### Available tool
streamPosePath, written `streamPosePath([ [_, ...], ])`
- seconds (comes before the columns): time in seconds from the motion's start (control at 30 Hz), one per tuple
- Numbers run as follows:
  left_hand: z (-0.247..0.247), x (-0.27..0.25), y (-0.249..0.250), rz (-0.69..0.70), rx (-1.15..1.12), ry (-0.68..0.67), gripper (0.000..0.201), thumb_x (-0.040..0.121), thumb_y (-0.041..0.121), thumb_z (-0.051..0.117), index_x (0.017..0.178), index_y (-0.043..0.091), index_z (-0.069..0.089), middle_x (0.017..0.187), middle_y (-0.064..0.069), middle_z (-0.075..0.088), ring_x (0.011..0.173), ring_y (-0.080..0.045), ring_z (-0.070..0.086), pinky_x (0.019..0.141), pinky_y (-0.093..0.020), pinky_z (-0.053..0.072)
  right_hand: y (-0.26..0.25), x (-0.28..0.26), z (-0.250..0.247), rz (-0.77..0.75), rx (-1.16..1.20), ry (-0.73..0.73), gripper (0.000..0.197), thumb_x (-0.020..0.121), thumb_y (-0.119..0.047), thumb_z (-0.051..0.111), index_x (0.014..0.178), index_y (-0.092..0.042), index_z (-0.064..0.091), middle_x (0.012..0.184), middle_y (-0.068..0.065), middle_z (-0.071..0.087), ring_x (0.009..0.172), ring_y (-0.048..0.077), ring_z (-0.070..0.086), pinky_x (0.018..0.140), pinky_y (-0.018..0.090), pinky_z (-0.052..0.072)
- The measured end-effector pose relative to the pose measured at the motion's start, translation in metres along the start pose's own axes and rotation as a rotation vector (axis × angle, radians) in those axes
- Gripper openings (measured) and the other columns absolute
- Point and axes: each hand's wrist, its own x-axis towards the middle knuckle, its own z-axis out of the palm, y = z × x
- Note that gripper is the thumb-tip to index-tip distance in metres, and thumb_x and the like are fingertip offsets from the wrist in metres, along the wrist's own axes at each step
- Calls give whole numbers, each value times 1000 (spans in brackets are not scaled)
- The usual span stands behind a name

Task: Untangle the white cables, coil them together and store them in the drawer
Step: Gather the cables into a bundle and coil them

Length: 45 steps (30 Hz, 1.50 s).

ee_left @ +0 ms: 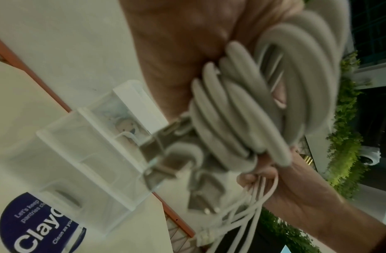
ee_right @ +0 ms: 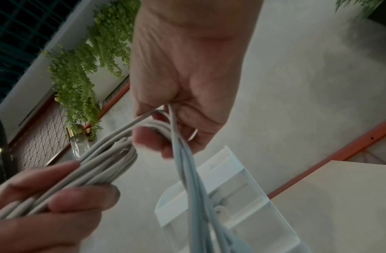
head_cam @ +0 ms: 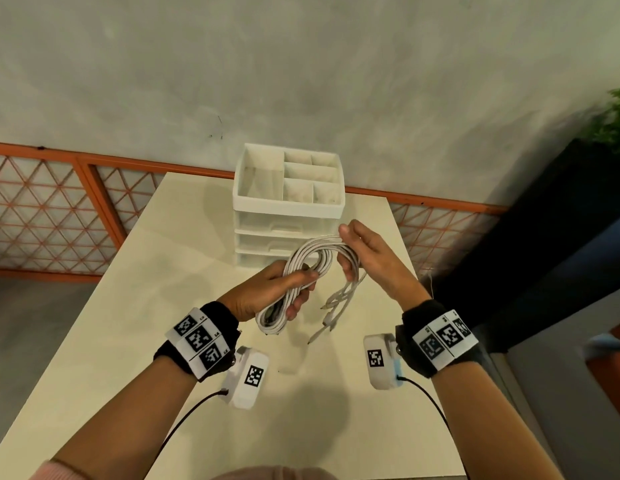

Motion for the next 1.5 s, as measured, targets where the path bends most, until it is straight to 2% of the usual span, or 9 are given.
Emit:
streamPosePath([
  [0.2, -20, -1, 11, 25, -38, 51, 27, 87, 31, 54, 74, 8, 50, 51, -4, 44, 38, -15, 38, 44, -23, 38, 0, 5, -13, -51, -63, -11, 41, 84, -38, 60, 69, 0, 63, 91, -2, 45, 81, 3, 50, 84, 20, 40],
  [0.37, -30, -2, 17, 29, -12, 110, 27, 92, 27, 53, 74, 7, 51, 51, -4, 45, 39, -17, 39, 45, -22, 39, 10, 14, -18, -113, -102, 59, 20, 74, -26, 78, 72, -13, 63, 99, -5, 37, 95, 11, 50, 99, 25, 43],
  [0.5, -35, -3, 17, -15, 33, 122, 28, 95, 25, 50, 74, 7, 50, 52, -6, 45, 39, -17, 40, 45, -23, 39, 15, 17, -13, -138, -156, -32, 18, 89, -3, 60, 83, -15, 48, 81, 0, 49, 76, 13, 51, 77, 21, 44],
  [0.73, -40, -5, 5, -111, 176, 178, 31, 95, 29, 52, 72, 8, 52, 56, -8, 48, 43, -19, 44, 49, -26, 40, 17, 22, -20, -226, -466, 141, 20, 90, -26, 62, 77, -20, 48, 56, -2, 44, 50, 7, 37, 51, 15, 30],
  [0.83, -40, -5, 5, -91, 147, 194, 31, 94, 29, 52, 72, 8, 52, 54, -6, 48, 43, -19, 44, 51, -27, 39, 20, 21, -21, -66, -628, -26, 37, 92, -40, 55, 64, -16, 51, 57, 2, 50, 50, 5, 39, 56, 22, 32],
  [0.97, -33, -3, 5, -77, 165, 176, 31, 94, 31, 52, 72, 8, 53, 56, -11, 48, 43, -20, 44, 50, -25, 40, 32, 17, -9, 192, -656, -267, 53, 96, -49, 40, 79, -12, 74, 68, -12, 63, 67, 0, 53, 70, 20, 36],
  [1.17, -36, -5, -2, -102, 150, 230, 31, 93, 31, 54, 71, 9, 53, 55, -8, 50, 43, -19, 45, 51, -27, 41, 43, 15, -3, 163, -555, -149, 48, 94, -48, 48, 68, -12, 67, 67, -6, 65, 65, 1, 56, 65, 14, 37],
  [1.3, -37, -8, 2, -88, 80, 281, 29, 93, 28, 53, 72, 9, 51, 51, -3, 49, 41, -17, 43, 48, -25, 39, 49, 9, -7, 142, -554, -258, 21, 89, -21, 63, 76, -12, 48, 68, -5, 52, 62, 9, 46, 63, 21, 36],
  [1.5, -36, -10, 4, -90, 44, 297, 27, 93, 25, 53, 72, 9, 52, 52, -5, 48, 41, -16, 43, 46, -24, 39, 61, 2, 2, 256, -600, -265, 12, 92, -23, 58, 97, -12, 56, 100, 4, 60, 80, 14, 55, 66, 17, 38],
])
